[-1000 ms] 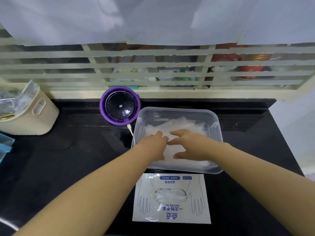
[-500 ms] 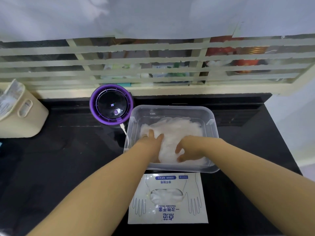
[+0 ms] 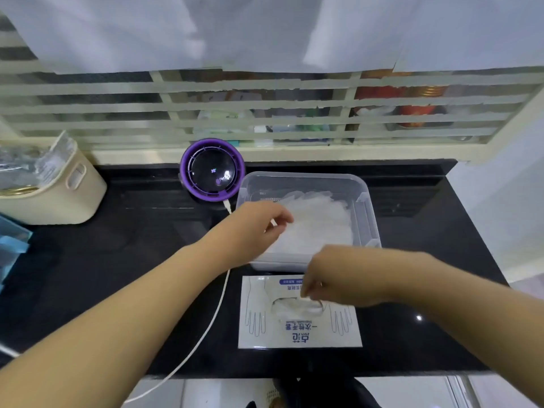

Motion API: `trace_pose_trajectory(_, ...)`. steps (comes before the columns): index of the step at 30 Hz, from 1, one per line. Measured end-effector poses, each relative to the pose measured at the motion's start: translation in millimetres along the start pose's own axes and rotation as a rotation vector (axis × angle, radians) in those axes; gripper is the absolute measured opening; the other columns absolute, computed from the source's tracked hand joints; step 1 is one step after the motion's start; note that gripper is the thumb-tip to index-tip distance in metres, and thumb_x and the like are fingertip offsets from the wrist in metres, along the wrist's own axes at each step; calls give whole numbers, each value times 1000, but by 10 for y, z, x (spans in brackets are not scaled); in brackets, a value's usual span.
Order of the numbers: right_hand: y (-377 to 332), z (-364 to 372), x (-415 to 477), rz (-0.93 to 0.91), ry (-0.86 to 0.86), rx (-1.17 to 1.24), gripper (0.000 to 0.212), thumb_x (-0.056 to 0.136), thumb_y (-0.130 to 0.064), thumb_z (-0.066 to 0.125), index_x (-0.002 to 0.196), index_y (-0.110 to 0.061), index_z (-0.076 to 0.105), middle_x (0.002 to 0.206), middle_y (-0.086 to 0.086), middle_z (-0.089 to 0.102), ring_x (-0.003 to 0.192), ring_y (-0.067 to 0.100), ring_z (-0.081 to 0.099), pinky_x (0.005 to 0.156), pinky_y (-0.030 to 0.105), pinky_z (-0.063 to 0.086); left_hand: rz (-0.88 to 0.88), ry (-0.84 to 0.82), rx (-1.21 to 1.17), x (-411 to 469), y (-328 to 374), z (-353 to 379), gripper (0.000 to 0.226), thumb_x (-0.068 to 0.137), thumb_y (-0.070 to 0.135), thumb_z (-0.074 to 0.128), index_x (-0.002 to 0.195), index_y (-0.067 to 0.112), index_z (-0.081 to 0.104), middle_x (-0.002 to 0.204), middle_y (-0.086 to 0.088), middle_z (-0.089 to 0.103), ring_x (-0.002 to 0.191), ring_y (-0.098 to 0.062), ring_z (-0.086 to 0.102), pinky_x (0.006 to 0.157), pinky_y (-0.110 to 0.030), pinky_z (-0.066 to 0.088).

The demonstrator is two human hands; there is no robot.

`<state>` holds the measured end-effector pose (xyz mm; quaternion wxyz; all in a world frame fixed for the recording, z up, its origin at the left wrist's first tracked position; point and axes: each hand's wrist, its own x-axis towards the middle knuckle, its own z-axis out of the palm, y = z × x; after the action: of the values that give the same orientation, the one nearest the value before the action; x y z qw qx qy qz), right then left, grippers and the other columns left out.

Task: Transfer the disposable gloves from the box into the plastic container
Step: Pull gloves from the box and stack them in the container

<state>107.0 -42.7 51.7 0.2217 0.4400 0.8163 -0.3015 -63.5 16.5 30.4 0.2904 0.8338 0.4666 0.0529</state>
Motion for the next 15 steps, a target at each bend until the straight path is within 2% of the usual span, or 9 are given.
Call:
trace_pose_trajectory(2,-8,300,49,31,-89,-83,37,98,-12,42,133,-17,53,131,2,56,119,22,52,98,33,43,76,-12,-1,-303,15,-1,19,97,20,55,113,24,64,101,16,60,86,0,57,77,-9,45)
trace_pose_trajectory(4,15,526,103,67,-115,-137,49,97,-5,38,142,-25,40,136,2,47,119,25,50,91,33,41,90,-91,56,-495,-47,77,17,97,24,55,110,26,64,99,18,58,86,0,56,79,-14,45)
trace_pose_trajectory(6,38,664,168,64,-56,-227,51,97,-7,35,144,-27,33,127,6,45,107,30,54,77,34,41,84,-191,115,-588,-124,214,19,97,27,53,113,29,64,105,17,56,91,0,54,85,-19,45)
trace_pose_trajectory(8,79,779,239,62,16,-273,53,98,-10,35,146,-30,25,122,7,46,99,31,56,72,36,43,70,-307,194,-638,-183,394,28,98,32,52,124,33,59,123,15,49,110,-4,50,95,-26,43)
trace_pose_trajectory(11,115,901,343,54,70,-325,52,99,-14,37,146,-32,23,116,5,51,98,28,58,70,35,42,92,-376,358,-662,-320,677,49,94,40,57,140,37,45,156,5,18,143,-17,18,114,-34,26)
trace_pose_trajectory(13,141,951,415,51,101,-335,48,98,-15,38,142,-31,29,109,4,55,93,26,59,65,33,38,63,-404,397,-653,-385,792,59,91,43,60,144,40,37,161,-2,-3,148,-23,-2,120,-41,14)
trace_pose_trajectory(15,206,987,495,22,147,-332,37,98,-17,40,133,-31,39,101,1,59,87,23,59,62,32,40,14,-451,375,-632,-419,857,63,90,44,62,146,43,32,161,-5,-15,147,-26,-11,120,-43,12)
